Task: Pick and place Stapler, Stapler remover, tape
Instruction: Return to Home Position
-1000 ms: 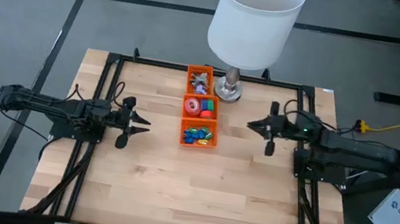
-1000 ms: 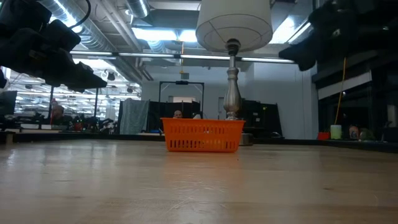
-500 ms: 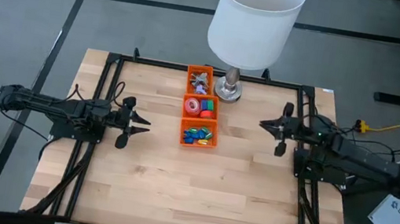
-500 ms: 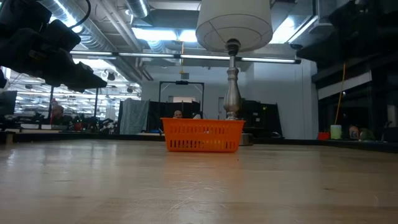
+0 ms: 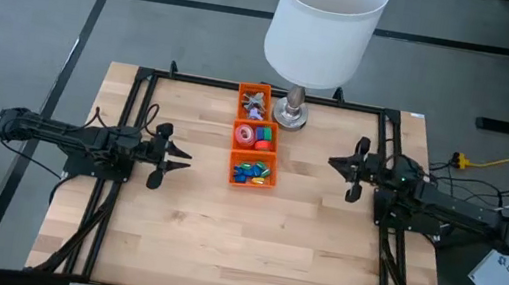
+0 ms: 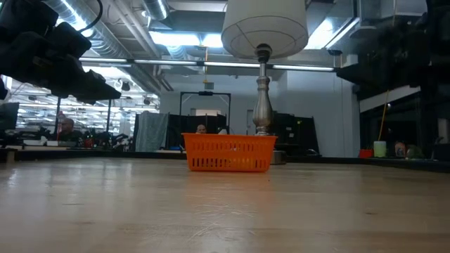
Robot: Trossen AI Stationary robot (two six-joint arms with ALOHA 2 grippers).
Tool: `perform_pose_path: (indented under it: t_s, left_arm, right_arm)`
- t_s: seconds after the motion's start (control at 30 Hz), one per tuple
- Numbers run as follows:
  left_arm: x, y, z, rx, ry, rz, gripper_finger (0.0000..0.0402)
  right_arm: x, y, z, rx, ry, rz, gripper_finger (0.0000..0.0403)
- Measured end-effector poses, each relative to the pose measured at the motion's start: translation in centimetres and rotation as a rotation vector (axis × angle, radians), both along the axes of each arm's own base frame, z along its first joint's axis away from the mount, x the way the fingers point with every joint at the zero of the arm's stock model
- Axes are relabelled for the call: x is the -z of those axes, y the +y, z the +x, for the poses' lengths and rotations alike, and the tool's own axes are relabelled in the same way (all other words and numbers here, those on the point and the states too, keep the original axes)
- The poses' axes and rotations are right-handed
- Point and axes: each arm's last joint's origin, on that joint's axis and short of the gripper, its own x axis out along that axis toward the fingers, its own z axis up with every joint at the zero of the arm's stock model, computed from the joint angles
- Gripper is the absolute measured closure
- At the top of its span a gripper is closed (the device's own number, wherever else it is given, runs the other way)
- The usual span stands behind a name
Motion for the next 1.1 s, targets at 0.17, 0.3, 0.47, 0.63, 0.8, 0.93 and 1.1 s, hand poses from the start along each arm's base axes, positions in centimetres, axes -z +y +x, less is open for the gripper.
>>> perform_pose_path:
  t_s: [0.17,0.3,0.47,0.63,0.8,0.93,1.1]
  left_arm:
    - [0.0,0.0,0.0,0.000,0.000,0.000,0.0294]
    - [0.0,0.0,0.0,0.000,0.000,0.000,0.0294]
    - [0.0,0.0,0.0,0.000,-0.001,0.000,0.0292]
    - [0.0,0.0,0.0,0.000,0.000,0.000,0.0295]
    - [0.0,0.0,0.0,0.000,-0.001,0.000,0.0293]
    - [0.0,0.0,0.0,0.000,0.000,0.000,0.0293]
    - [0.0,0.0,0.0,0.000,0.000,0.000,0.0295]
  right_arm:
    - [0.2,0.0,0.0,-0.001,0.017,-0.004,0.0361]
    - [0.4,0.0,0.0,0.001,0.043,-0.045,0.0361]
    - [0.9,-0.2,-0.1,0.081,0.114,-0.089,0.0361]
    - [1.3,-0.3,-0.1,0.110,0.165,-0.125,0.0361]
    - [1.8,-0.3,-0.2,0.105,0.215,-0.132,0.0361]
    - [2.2,-0.3,-0.3,0.101,0.255,-0.121,0.0361]
    - [2.3,-0.3,-0.3,0.100,0.268,-0.117,0.0361]
